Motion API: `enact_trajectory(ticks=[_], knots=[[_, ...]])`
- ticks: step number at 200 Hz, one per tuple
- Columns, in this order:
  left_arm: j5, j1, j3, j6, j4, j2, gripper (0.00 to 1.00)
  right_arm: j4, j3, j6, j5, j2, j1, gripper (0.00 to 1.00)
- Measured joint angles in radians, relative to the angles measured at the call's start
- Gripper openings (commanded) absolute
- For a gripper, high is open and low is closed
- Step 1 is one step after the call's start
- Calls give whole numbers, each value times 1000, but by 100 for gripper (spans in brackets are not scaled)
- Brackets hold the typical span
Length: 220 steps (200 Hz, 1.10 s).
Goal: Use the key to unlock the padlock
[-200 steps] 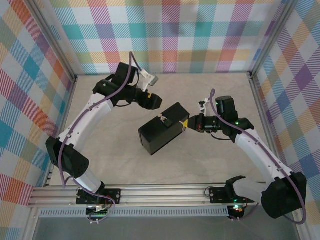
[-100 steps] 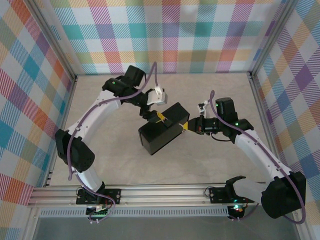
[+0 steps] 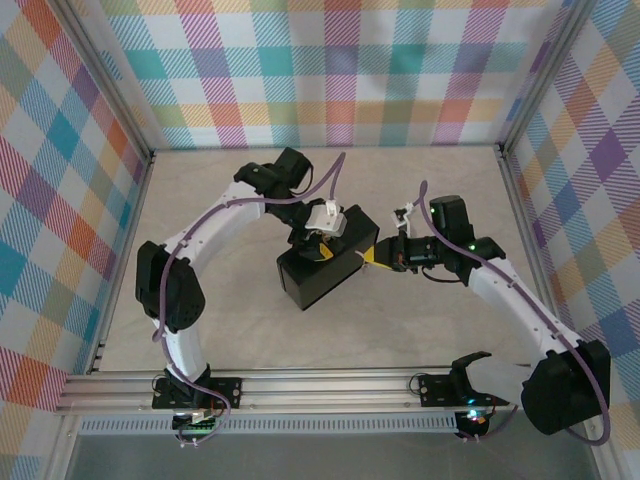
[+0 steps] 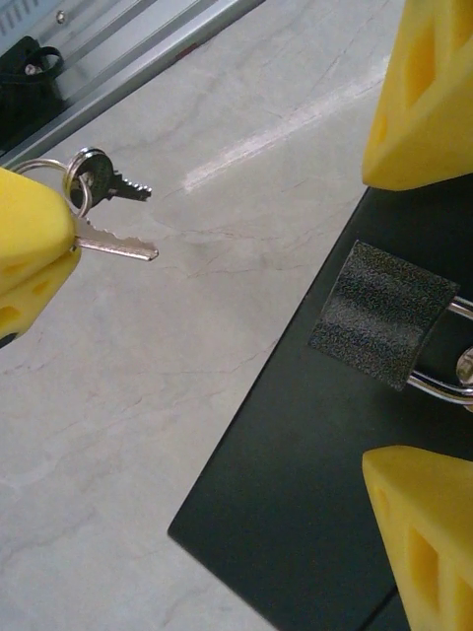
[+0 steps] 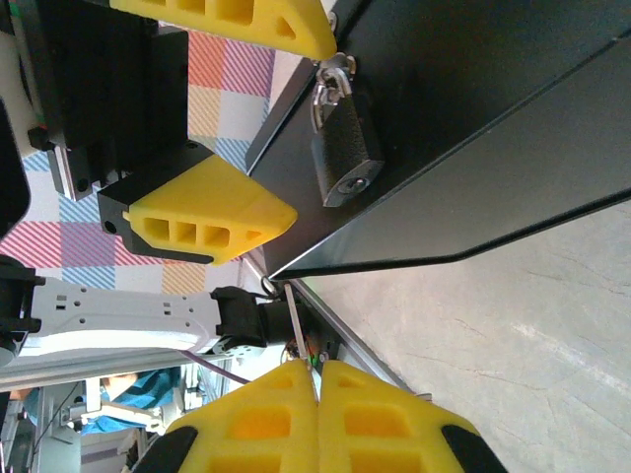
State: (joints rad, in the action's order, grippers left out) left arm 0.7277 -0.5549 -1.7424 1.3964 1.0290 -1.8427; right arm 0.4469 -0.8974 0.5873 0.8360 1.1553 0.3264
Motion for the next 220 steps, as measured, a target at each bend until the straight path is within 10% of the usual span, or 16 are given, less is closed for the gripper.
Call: enact_trajectory(ticks=[220], knots=[[39,-7,26,-50,-43,-35,37,-230,74,110,77,100,-6,6]])
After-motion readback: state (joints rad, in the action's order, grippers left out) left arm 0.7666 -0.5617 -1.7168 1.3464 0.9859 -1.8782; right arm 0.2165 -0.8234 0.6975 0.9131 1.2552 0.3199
